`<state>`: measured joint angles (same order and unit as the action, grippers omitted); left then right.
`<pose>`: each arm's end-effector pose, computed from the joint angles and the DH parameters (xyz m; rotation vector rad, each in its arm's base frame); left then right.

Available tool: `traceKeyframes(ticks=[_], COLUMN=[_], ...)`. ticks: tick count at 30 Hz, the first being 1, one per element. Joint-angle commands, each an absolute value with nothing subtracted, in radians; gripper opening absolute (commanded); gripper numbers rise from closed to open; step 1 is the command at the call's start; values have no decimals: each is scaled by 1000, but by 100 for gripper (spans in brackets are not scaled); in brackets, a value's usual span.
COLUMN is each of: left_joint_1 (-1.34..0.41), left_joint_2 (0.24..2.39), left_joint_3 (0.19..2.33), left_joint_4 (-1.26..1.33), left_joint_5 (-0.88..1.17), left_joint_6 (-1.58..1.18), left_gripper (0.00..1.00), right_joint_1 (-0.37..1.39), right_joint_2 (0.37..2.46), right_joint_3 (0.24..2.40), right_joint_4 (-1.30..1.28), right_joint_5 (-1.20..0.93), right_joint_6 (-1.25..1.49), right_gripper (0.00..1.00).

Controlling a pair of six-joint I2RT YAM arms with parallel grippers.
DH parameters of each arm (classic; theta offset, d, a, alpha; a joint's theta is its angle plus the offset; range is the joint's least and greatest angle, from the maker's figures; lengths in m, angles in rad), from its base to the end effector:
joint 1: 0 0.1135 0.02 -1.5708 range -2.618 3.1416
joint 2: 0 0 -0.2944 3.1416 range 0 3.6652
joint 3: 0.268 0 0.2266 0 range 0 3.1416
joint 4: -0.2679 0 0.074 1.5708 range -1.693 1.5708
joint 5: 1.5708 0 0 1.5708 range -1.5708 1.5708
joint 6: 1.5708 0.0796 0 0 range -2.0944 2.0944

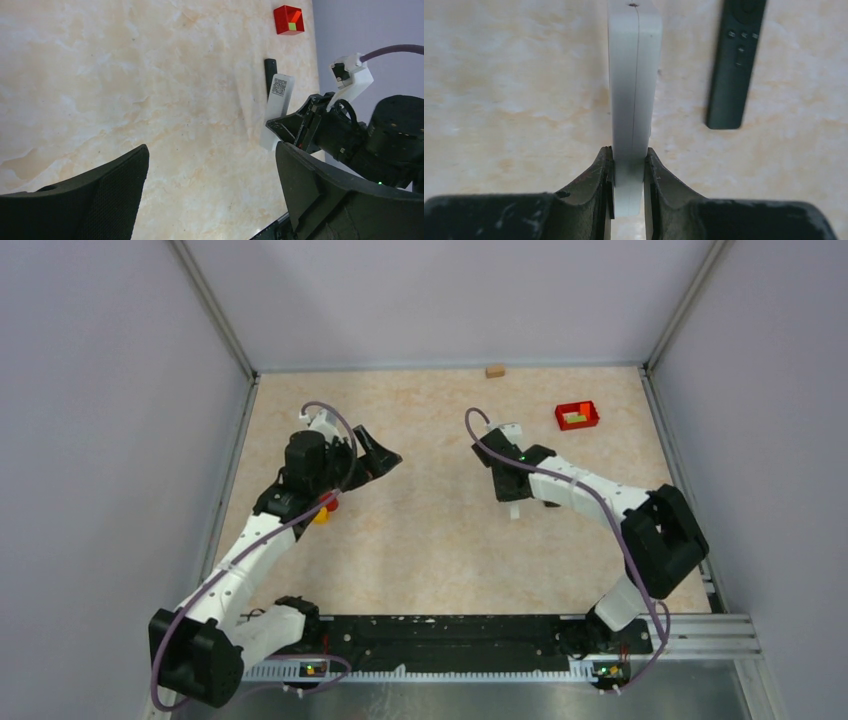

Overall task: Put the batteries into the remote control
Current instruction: Place the remote control at the center of the board.

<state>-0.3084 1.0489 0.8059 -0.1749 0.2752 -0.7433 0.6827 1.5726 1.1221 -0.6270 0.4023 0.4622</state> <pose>0.2196 -0.0927 0.3133 -0.2674 2.0832 -0.9332 0.2626 0.1734 0.2371 -0.1483 2.5135 -0.0880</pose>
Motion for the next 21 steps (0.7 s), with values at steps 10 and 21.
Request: traceKeyframes(ticks=[10,21], left_joint_1=[-305,-305], left_joint_2=[1016,1042], left_joint_3=[844,859], left_joint_4=[-175,-190], left_joint_5=[267,281], left_joint_6=[-706,-706], left_gripper=[99,99], right_joint_1=[672,672], right_joint_2=[1808,1877], right_joint_3=[1275,1297], right_joint_4=[-889,-854], right_joint_5=[809,734], right_joint_6=[429,412], right_gripper=[0,14])
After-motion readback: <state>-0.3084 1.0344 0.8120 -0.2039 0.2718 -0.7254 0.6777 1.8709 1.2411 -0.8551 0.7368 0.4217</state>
